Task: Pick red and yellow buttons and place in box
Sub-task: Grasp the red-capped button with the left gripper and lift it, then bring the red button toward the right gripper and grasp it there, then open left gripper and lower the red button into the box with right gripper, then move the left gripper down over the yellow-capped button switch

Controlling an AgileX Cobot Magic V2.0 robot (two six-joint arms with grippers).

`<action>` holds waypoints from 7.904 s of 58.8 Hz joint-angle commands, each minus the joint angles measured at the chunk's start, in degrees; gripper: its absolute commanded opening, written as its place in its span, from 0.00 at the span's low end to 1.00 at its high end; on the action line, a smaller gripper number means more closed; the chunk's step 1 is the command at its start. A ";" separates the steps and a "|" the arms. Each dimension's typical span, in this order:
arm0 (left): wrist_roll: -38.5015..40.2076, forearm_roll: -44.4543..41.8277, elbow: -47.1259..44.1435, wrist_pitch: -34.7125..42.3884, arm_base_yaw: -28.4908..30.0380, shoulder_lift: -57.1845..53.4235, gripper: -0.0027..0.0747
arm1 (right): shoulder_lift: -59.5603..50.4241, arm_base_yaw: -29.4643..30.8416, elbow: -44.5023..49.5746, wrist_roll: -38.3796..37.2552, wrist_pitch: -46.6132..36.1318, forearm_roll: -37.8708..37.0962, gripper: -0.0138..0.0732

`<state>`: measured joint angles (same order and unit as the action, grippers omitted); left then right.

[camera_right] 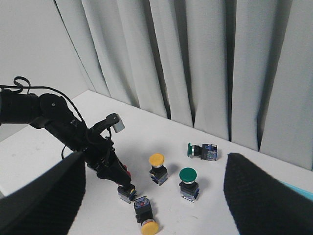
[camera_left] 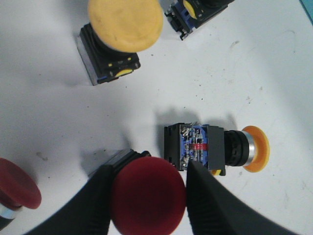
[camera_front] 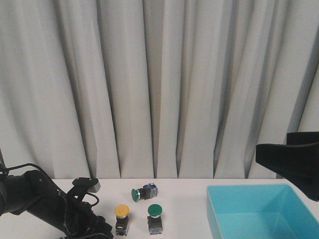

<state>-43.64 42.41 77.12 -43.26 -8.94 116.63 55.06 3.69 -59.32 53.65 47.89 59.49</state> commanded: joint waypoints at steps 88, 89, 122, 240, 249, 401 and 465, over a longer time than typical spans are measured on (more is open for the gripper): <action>17.12 5.05 49.41 -28.72 -16.19 -5.77 0.02 | 22.82 -9.28 -1.89 45.77 -2.98 19.63 0.80; 17.12 5.05 49.41 -28.72 -16.19 -5.77 0.02 | 23.03 -9.85 -1.89 45.82 -3.89 19.49 0.80; 17.07 5.00 49.41 -28.72 -16.19 -5.77 0.02 | 31.11 -16.38 -6.37 45.20 -13.07 19.34 0.77; 24.23 -3.49 49.41 -25.48 -16.14 -5.77 0.58 | 28.27 -12.88 -4.01 0.72 -33.36 -8.84 0.15; 24.71 -9.93 49.41 -28.53 -16.14 -5.77 0.58 | 28.27 -5.97 3.21 -7.71 -32.83 -14.37 0.15; 34.92 -45.97 49.41 -28.54 -16.14 8.26 0.59 | -1.06 0.29 4.98 -8.28 -12.40 1.04 0.76; 34.96 -39.32 49.41 -28.58 -11.02 9.23 0.63 | -1.06 0.29 4.98 -8.28 -12.04 0.99 0.76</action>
<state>-9.19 0.68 124.74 -71.63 -20.68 129.58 54.61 3.71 -52.54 44.75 37.37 58.47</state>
